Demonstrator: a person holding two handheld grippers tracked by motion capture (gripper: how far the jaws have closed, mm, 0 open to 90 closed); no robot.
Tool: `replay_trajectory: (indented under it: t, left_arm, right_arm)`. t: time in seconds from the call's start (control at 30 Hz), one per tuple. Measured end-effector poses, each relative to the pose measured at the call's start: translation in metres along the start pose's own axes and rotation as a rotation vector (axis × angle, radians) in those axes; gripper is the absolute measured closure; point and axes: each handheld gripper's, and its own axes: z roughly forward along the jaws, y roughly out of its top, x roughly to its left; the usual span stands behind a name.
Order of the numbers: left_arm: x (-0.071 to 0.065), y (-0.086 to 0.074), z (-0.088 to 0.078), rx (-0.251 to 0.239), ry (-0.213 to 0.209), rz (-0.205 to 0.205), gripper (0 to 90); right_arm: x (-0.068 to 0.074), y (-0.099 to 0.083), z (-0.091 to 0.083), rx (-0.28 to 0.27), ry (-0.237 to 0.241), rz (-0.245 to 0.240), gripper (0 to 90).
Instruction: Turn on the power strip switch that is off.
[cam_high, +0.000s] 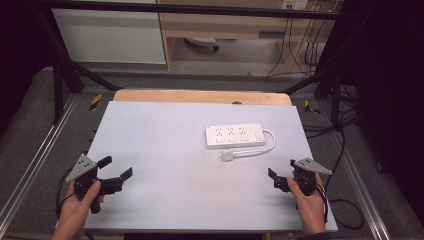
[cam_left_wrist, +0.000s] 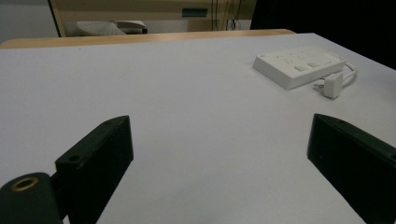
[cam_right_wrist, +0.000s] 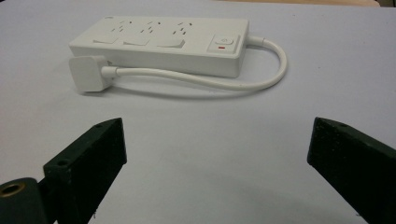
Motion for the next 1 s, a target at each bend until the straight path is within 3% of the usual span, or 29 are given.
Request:
replay_trajectory:
  t: [0.43, 1.0]
  left_arm:
    - [-0.002, 0.000, 0.002, 0.011, -0.008, 0.011, 7.0]
    - [-0.004, -0.001, 0.004, 0.014, -0.017, 0.033, 6.2]
  right_arm:
    - [0.001, 0.003, 0.001, 0.030, 0.003, -0.007, 3.9]
    - [0.005, 0.010, -0.003, -0.014, 0.013, -0.022, 2.7]
